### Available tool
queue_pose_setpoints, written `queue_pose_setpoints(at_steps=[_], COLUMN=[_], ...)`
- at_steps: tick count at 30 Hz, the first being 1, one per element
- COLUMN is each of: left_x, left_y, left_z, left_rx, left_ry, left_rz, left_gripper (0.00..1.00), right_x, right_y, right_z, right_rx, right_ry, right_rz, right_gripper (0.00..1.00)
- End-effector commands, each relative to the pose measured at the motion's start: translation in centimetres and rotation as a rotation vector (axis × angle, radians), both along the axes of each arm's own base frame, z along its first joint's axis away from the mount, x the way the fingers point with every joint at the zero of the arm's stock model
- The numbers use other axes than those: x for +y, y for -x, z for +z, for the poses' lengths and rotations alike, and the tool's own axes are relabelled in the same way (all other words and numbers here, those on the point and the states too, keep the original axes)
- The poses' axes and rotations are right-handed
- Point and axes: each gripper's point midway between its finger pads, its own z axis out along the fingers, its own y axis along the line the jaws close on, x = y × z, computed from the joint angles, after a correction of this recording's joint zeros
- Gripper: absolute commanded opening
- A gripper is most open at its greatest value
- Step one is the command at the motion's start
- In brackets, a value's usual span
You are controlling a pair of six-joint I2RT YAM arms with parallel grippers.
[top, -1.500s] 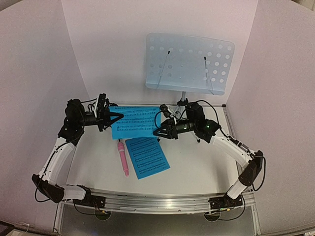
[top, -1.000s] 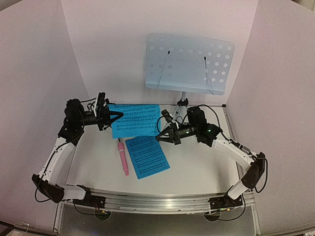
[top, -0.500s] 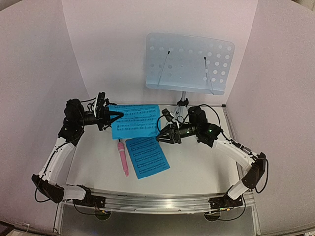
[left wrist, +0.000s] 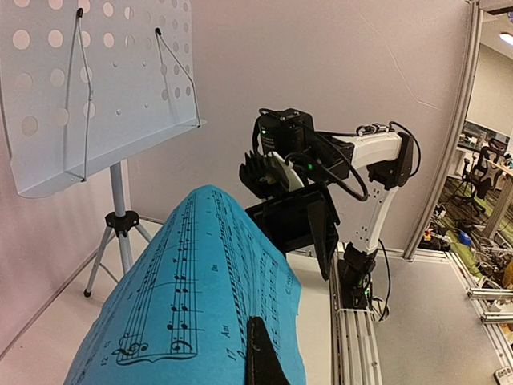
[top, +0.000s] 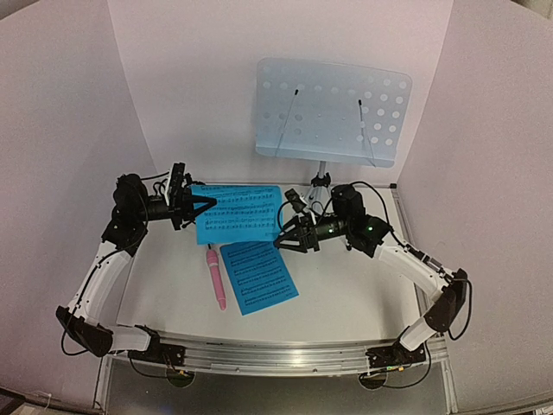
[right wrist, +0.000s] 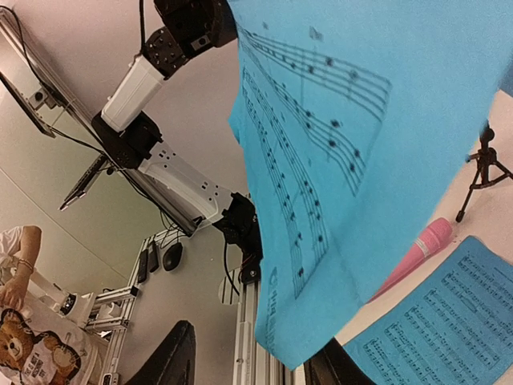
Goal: Set up the instrument practice props
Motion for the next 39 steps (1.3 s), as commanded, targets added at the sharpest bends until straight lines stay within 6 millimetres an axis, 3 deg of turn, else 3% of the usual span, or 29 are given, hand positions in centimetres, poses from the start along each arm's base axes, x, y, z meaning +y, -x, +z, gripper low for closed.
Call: queue_pose_setpoints(at_steps=[1, 5, 9, 12, 20, 26, 33, 39], left_x=[0.4, 0.4, 0.4, 0.5, 0.5, 0.4, 0.5, 0.6], left_y=[0.9, 0.9, 1.0, 1.0, 0.9, 0.8, 0.9, 1.2], left_z=[1.9, 1.8, 1.8, 1.7, 1.4, 1.4, 1.3, 1.1], left_rx=[-0.062, -0.061, -0.066, -0.067, -0.069, -0.068, -0.069, -0.075], left_ry=[0.023, 0.022, 0.022, 0.018, 0.010, 0.010, 0.011, 0.004], left_rz=[-0.010, -0.009, -0.007, -0.005, -0.001, -0.002, -0.004, -0.001], left_gripper=[0.00, 0.00, 0.00, 0.00, 0.00, 0.00, 0.00, 0.00], right_x=[0.1, 0.4, 0.5, 0.3, -0.8, -1.2, -0.7, -1.5], right_y=[0.1, -0.1, -0.2, 0.0, 1.1, 1.1, 0.4, 0.8], right_z=[3.2, 3.2, 2.9, 2.4, 1.6, 2.5, 2.4, 2.9], right_rx=[-0.079, -0.081, -0.057, -0.036, -0.001, -0.027, -0.019, -0.042], right_ry=[-0.074, -0.079, -0.073, -0.062, -0.044, -0.056, -0.055, -0.061], right_rz=[0.020, 0.019, 0.022, 0.019, 0.005, -0.025, -0.030, -0.064], right_gripper=[0.43, 0.37, 0.21, 0.16, 0.16, 0.13, 0.16, 0.16])
